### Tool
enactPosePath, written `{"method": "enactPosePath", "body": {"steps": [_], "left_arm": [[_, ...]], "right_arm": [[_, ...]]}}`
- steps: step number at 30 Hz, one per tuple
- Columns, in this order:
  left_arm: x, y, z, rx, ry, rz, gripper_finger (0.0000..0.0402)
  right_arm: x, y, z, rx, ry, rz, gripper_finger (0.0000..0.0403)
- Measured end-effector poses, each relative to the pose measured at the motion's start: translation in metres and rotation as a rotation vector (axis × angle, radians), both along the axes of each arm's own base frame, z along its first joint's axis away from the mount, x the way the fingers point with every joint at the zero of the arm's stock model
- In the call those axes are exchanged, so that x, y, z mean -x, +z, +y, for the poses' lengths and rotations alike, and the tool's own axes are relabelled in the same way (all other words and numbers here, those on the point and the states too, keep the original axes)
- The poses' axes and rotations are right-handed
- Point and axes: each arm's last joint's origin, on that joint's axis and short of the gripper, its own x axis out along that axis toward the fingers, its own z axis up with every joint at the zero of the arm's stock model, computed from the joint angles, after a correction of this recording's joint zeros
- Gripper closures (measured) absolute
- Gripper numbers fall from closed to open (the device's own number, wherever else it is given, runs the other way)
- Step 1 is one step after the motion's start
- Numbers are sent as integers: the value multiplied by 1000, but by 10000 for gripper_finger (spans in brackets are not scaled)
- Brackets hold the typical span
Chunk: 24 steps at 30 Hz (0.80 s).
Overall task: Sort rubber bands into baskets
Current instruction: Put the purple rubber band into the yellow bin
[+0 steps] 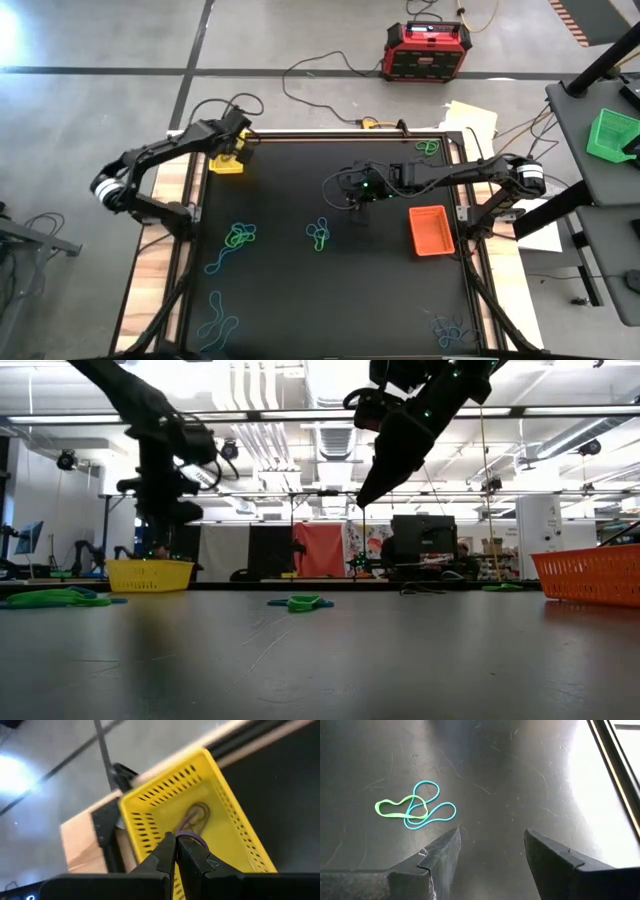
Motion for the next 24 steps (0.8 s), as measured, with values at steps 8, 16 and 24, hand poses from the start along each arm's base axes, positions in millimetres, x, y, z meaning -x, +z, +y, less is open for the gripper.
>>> {"method": "enactPosePath", "body": {"steps": [8,16,24], "left_arm": [[-3,-31,21,133,-16,-9,402],[8,-50,39,180,24,5,402],[2,-42,48,233,-13,-28,402]], "right_arm": [[2,-4,3,-18,-9,24,188],[4,-10,6,-27,-5,39,188],[4,-10,6,-39,-22,36,188]]}}
